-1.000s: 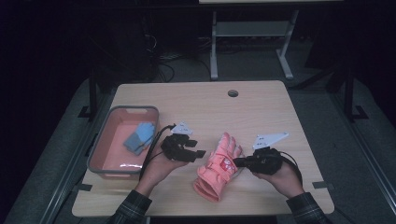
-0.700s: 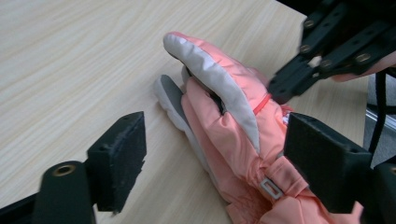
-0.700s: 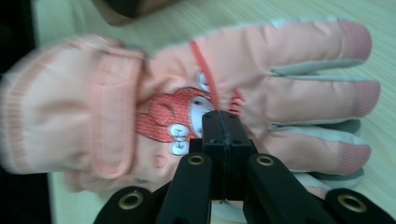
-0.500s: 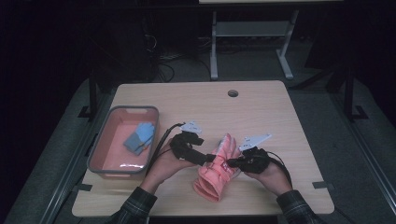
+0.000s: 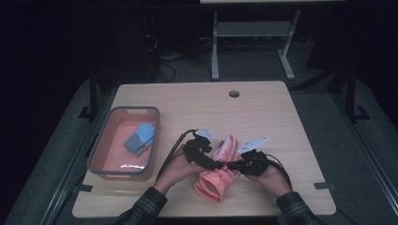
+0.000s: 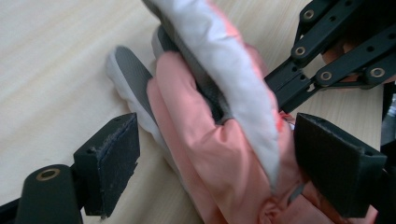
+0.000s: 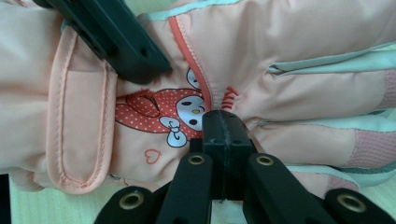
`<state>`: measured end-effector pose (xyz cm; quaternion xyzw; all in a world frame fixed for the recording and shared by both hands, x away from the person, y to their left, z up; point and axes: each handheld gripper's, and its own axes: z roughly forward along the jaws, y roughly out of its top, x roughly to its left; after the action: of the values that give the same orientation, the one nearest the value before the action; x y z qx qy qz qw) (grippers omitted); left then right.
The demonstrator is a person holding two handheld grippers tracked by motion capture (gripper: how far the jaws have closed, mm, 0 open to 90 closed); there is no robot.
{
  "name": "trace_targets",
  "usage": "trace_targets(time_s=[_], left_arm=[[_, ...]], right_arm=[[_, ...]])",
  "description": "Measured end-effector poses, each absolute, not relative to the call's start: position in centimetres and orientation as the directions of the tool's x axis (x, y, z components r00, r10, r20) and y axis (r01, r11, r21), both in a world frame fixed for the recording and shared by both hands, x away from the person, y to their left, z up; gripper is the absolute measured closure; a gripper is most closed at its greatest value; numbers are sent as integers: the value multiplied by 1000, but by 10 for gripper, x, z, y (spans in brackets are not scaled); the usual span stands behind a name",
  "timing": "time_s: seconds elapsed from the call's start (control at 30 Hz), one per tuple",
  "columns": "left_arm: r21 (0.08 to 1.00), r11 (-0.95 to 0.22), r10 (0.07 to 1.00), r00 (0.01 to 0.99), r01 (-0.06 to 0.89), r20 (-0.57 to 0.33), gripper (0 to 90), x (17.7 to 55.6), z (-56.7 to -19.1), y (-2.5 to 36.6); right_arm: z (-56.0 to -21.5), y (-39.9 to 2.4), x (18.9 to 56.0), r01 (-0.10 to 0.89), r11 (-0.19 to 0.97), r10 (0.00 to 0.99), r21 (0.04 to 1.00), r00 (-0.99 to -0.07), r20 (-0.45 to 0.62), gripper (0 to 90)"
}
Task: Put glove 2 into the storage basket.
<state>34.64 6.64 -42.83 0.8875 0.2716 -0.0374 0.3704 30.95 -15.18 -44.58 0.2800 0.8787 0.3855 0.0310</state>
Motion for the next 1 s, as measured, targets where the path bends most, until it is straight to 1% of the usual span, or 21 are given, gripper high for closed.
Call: trace_targets(time_s=[0.13,0.27,0.37,0.57,0.77,0.87,1.0], left_arm=[[618,-588,438,848,522,-300,145,351,-436,68],[616,-572,433,837,542,-334,138,354,-444,69],[613,-585,435,844,530,-315,138,353,-444,70],[605,-595,430,845,529,-316,139,353,-447,66],[576,-600,409,831,556,-377,130,356,-455,58],[550,-594,394,809,587,-437,131,359,-460,57],[554,-601,377,816,576,-439,134,360,-461,54]], right_arm=[[-447,-152,309,474,545,520,691,-838,164,900],[-446,-153,308,467,549,519,693,-840,155,900],[-442,-159,306,470,539,526,699,-836,156,900],[-442,-163,306,475,540,537,695,-830,150,900],[-450,-158,308,469,552,539,690,-831,134,900],[-450,-158,307,475,551,541,686,-829,139,900],[-451,-157,307,471,556,541,685,-830,132,900]])
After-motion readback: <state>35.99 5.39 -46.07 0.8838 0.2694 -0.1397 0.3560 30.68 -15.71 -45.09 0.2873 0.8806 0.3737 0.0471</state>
